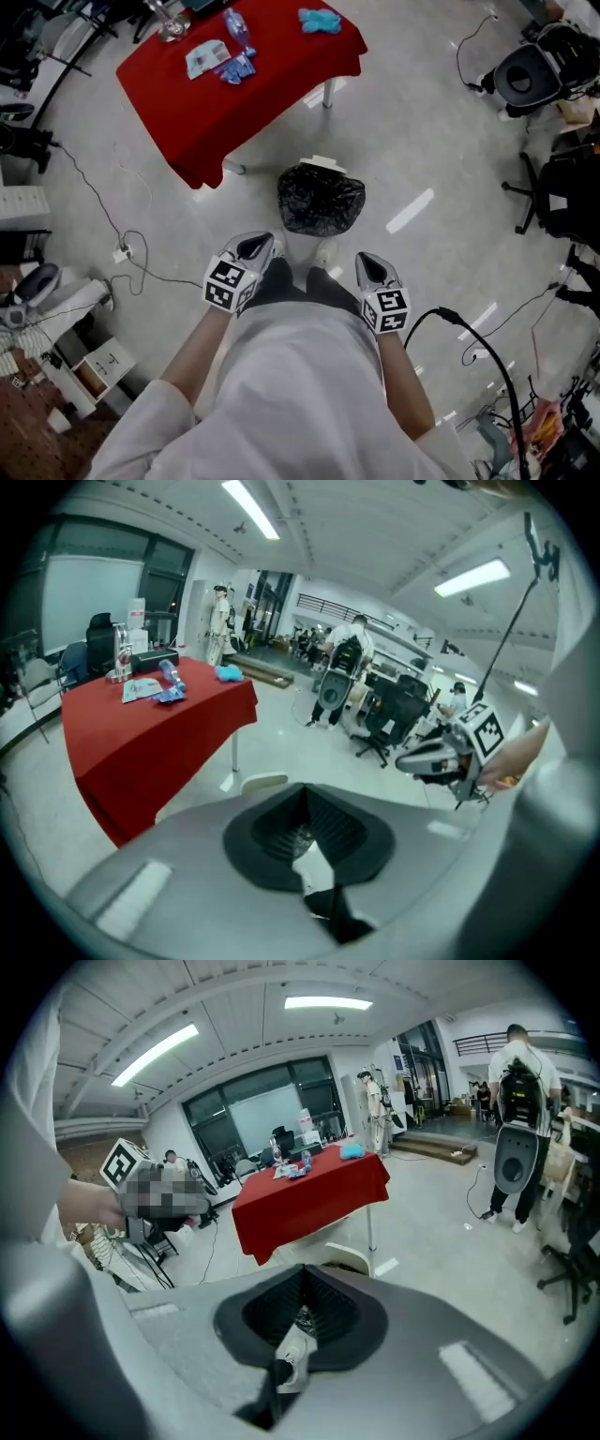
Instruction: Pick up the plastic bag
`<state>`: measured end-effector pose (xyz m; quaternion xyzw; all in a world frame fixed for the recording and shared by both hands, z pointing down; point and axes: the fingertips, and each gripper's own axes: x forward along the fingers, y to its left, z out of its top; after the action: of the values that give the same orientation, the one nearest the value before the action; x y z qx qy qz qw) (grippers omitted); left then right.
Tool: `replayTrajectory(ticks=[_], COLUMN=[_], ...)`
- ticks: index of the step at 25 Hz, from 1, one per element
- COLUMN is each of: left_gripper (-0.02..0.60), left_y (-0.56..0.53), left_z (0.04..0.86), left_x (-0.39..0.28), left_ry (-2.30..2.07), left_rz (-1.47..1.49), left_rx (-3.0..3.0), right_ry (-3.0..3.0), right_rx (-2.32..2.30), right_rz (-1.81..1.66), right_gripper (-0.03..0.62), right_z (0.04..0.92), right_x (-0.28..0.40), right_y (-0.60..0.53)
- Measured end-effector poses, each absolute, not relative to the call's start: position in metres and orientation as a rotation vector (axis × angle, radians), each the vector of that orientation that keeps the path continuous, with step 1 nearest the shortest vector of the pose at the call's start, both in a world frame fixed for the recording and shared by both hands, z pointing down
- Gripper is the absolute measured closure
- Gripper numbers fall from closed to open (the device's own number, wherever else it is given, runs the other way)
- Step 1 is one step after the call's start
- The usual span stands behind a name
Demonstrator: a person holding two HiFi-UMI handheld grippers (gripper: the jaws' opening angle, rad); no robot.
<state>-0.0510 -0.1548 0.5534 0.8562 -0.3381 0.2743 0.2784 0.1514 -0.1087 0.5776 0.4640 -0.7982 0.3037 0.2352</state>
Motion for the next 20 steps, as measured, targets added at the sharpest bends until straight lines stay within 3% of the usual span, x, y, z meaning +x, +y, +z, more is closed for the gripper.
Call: replayTrajectory(ticks=[20], left_gripper=[0.578], left_y=[-0.211], left_z=[0.725], left_x=[-0.057], left_ry=[-0.713], left_rz=[0.899], left_rx=[2.197], right_ry=[-2.099], right_rx=[1.126], right_rz=[0.941], right_gripper=[0.592], right_z=[0.724], right_x=[0.136], right_y=[-0.15])
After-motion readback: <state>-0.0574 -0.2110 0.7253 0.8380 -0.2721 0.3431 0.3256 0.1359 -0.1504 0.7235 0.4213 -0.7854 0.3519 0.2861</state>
